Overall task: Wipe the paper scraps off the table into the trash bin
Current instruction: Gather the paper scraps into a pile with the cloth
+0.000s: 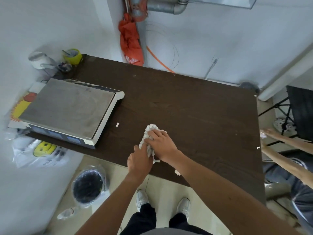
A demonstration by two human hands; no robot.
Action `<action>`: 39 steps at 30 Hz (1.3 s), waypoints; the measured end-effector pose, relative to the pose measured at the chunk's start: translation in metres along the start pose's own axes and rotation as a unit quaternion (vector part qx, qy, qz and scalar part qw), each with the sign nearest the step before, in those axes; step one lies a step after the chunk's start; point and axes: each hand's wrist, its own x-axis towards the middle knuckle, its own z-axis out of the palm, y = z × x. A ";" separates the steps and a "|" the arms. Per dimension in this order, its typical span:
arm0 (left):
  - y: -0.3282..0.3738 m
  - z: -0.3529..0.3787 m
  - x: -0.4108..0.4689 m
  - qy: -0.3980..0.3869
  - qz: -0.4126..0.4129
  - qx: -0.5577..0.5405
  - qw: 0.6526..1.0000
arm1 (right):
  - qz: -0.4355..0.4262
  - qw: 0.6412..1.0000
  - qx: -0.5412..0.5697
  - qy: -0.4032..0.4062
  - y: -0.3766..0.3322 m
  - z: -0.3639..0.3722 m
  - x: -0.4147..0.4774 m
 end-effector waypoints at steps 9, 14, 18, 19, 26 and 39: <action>0.041 0.009 -0.025 0.006 0.085 0.084 0.993 | 0.043 0.999 -0.005 0.006 0.031 0.007 -0.067; 0.048 -0.018 -0.008 0.018 0.127 0.097 0.987 | 0.059 0.997 -0.009 0.039 0.045 -0.013 -0.068; 0.070 -0.041 0.015 0.055 0.202 0.123 0.970 | 0.087 0.992 -0.035 0.090 0.069 -0.032 -0.076; 0.079 -0.044 0.019 0.059 0.223 0.131 0.964 | 0.093 0.990 -0.046 0.091 0.077 -0.035 -0.082; 0.159 -0.036 0.023 0.051 0.356 0.145 0.922 | 0.194 0.979 -0.056 0.041 0.141 -0.034 -0.158; 0.300 0.026 -0.036 -0.012 0.535 0.126 0.835 | 0.370 0.928 0.000 0.034 0.181 0.013 -0.329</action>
